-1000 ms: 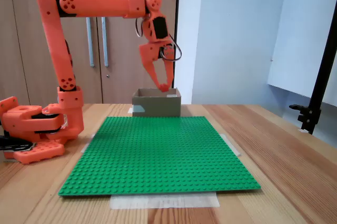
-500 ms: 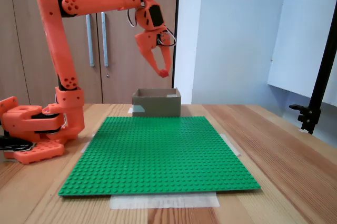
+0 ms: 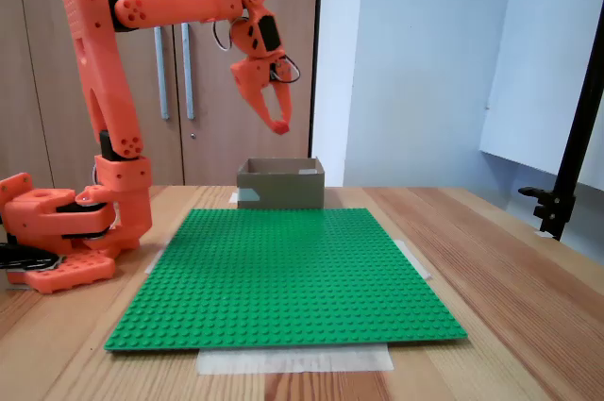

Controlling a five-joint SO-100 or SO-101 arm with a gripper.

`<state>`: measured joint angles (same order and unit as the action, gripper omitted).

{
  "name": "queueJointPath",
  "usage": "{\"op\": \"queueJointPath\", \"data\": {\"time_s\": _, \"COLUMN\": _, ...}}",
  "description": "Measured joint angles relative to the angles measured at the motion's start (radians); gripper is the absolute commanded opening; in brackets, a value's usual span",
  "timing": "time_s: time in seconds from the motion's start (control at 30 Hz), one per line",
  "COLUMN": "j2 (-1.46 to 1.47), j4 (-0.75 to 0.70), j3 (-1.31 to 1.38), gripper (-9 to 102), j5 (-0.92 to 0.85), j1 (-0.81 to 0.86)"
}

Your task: Pick the red lego block and put it in the box.

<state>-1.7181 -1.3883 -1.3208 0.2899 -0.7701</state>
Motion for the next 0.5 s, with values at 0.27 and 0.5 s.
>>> {"op": "queueJointPath", "data": {"time_s": 0.27, "j2": 0.118, "j4": -0.025, "j3": 0.106, "gripper": 4, "j5": -0.011, "j1": -0.026}}
{"op": "queueJointPath", "data": {"time_s": 0.5, "j2": 0.198, "j4": -0.025, "j3": 0.126, "gripper": 4, "j5": -0.035, "j1": -0.026}}
